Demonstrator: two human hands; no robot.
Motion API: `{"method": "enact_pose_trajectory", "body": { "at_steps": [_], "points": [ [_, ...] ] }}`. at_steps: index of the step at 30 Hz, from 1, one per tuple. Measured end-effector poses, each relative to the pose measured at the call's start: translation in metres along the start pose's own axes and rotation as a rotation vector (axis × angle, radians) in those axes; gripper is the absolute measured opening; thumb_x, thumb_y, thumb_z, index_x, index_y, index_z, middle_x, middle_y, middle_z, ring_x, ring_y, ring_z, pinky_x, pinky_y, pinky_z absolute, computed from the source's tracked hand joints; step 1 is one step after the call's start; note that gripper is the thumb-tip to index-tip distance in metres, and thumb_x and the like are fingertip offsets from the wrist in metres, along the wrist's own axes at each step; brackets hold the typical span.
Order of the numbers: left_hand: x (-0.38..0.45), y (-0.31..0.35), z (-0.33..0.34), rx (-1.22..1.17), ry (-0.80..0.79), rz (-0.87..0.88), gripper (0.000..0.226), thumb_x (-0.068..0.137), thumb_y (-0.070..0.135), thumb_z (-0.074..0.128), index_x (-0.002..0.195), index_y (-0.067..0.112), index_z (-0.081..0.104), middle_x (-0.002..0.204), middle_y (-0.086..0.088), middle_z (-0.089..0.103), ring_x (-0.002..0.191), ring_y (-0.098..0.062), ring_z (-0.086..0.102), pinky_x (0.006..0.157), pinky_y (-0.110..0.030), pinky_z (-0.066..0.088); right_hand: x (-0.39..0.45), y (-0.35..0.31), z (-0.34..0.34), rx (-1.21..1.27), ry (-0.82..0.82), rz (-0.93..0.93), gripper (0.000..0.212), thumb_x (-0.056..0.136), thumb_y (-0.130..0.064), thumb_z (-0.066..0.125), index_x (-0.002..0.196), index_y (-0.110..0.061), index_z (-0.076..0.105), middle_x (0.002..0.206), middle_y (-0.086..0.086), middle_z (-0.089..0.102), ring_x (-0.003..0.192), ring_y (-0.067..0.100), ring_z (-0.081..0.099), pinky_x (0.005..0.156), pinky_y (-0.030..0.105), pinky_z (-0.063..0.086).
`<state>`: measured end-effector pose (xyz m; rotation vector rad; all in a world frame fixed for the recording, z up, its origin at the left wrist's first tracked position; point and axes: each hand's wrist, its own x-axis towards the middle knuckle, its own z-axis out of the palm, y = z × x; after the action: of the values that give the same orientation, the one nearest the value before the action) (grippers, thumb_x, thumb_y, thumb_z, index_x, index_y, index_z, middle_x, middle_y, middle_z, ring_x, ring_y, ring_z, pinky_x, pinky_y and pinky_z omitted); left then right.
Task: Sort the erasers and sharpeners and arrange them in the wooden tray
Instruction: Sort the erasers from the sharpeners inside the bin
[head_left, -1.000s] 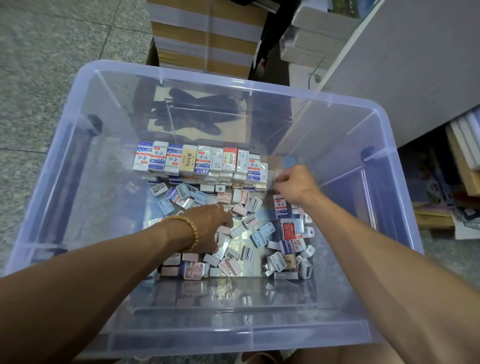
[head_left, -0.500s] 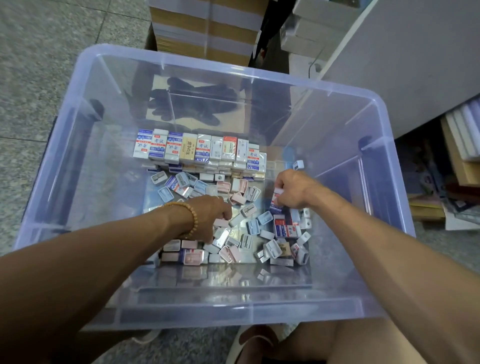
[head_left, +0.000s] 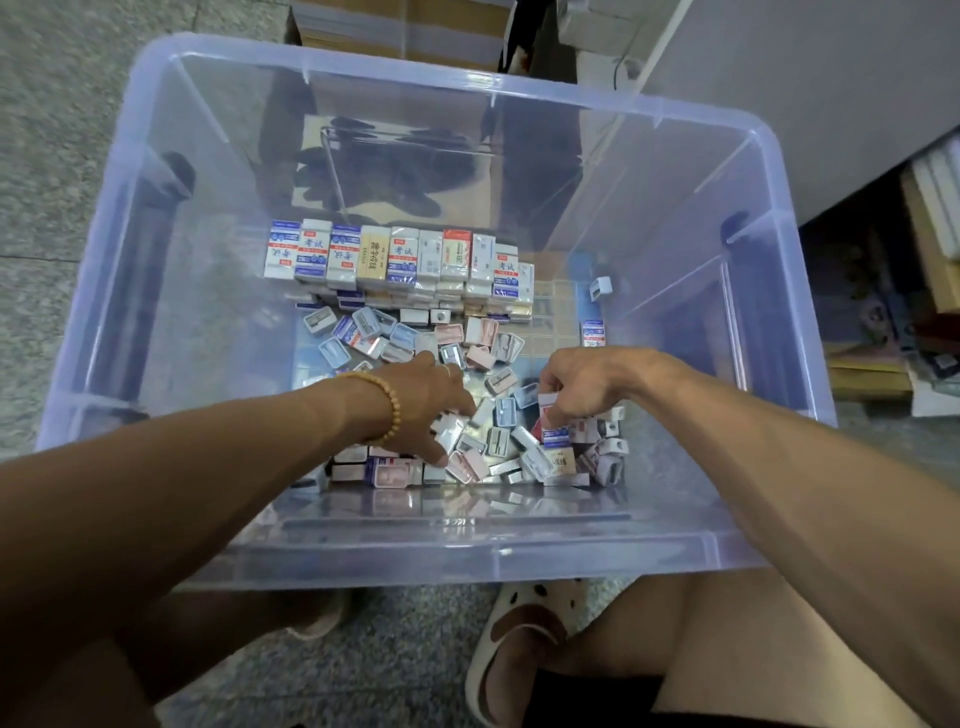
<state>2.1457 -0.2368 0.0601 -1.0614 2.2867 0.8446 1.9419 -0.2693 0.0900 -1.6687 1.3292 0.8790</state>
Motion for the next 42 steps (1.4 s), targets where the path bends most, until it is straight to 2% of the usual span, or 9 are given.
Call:
{"method": "enact_pose_trajectory", "body": {
  "at_steps": [9,14,16,22,26,30,35,39,42],
  "points": [
    [0.004,0.001,0.001,-0.084,0.011,0.011,0.042,0.079,0.037,0.076,0.11,0.032,0.047,0.111,0.007,0.041,0.103,-0.014,0.036,0.084,-0.032,0.039,0.004,-0.006,0.005,0.338,-0.033,-0.026,0.024,0.084,-0.002,0.075,0.09,-0.014,0.056,0.077,0.004,0.055,0.055,0.014,0.05,0.041,0.022,0.042],
    [0.006,0.001,0.007,-0.065,0.036,0.046,0.026,0.083,0.032,0.072,0.093,0.032,0.047,0.102,0.005,0.055,0.096,-0.017,0.05,0.073,-0.031,0.042,0.005,-0.009,0.008,0.267,-0.021,-0.032,0.029,0.084,-0.008,0.076,0.106,-0.014,0.059,0.097,0.004,0.061,0.074,0.017,0.055,0.055,0.025,0.047],
    [0.006,0.001,0.008,-0.154,0.032,0.045,0.024,0.084,0.031,0.071,0.093,0.031,0.048,0.094,0.007,0.054,0.091,-0.017,0.052,0.07,-0.029,0.041,0.005,-0.009,0.008,0.308,-0.035,-0.026,0.035,0.085,-0.005,0.074,0.113,-0.015,0.056,0.108,0.007,0.06,0.072,0.018,0.056,0.05,0.026,0.048],
    [0.003,0.005,-0.012,-0.499,0.188,-0.025,0.022,0.084,0.027,0.073,0.083,0.03,0.051,0.094,0.0,0.064,0.087,-0.018,0.06,0.07,-0.026,0.047,-0.001,-0.011,0.005,0.374,-0.045,-0.07,0.024,0.087,-0.001,0.07,0.107,-0.014,0.067,0.097,0.005,0.06,0.069,0.018,0.052,0.05,0.024,0.045],
    [0.002,0.013,-0.015,-0.664,0.231,-0.039,0.016,0.086,0.026,0.072,0.089,0.021,0.057,0.088,0.002,0.067,0.08,-0.015,0.064,0.071,-0.027,0.053,-0.012,-0.009,-0.017,0.386,0.211,-0.085,0.022,0.087,-0.003,0.07,0.095,-0.022,0.065,0.094,-0.004,0.056,0.072,0.011,0.053,0.055,0.023,0.042],
    [0.007,0.026,-0.01,-0.58,0.14,0.026,0.016,0.089,0.032,0.067,0.09,0.023,0.053,0.078,0.009,0.055,0.066,-0.003,0.05,0.059,-0.019,0.038,-0.02,0.003,-0.031,0.39,0.41,-0.014,0.024,0.089,-0.002,0.064,0.096,-0.025,0.061,0.085,-0.01,0.048,0.076,0.01,0.05,0.056,0.021,0.037],
    [0.014,0.028,-0.01,-0.388,0.127,0.086,0.017,0.088,0.031,0.069,0.092,0.021,0.056,0.094,0.008,0.048,0.079,-0.005,0.047,0.067,-0.016,0.04,-0.02,0.005,-0.033,0.384,0.445,0.041,0.027,0.093,0.002,0.055,0.109,-0.016,0.068,0.082,-0.006,0.053,0.09,0.018,0.054,0.073,0.024,0.042],
    [0.035,0.037,-0.014,-0.387,0.186,0.117,0.017,0.084,0.028,0.073,0.088,0.022,0.058,0.106,-0.001,0.059,0.096,-0.016,0.055,0.083,-0.031,0.048,-0.016,0.006,-0.037,0.41,0.508,0.076,0.033,0.092,0.0,0.056,0.123,-0.006,0.065,0.119,0.011,0.066,0.102,0.025,0.063,0.08,0.026,0.051],
    [0.053,0.048,-0.014,-0.294,0.156,0.158,0.021,0.081,0.029,0.076,0.085,0.025,0.056,0.118,-0.006,0.06,0.105,-0.02,0.055,0.088,-0.041,0.049,-0.011,0.008,-0.038,0.438,0.532,0.093,0.035,0.09,0.0,0.058,0.125,-0.007,0.063,0.125,0.013,0.065,0.111,0.027,0.064,0.089,0.028,0.053]
  ]
}}
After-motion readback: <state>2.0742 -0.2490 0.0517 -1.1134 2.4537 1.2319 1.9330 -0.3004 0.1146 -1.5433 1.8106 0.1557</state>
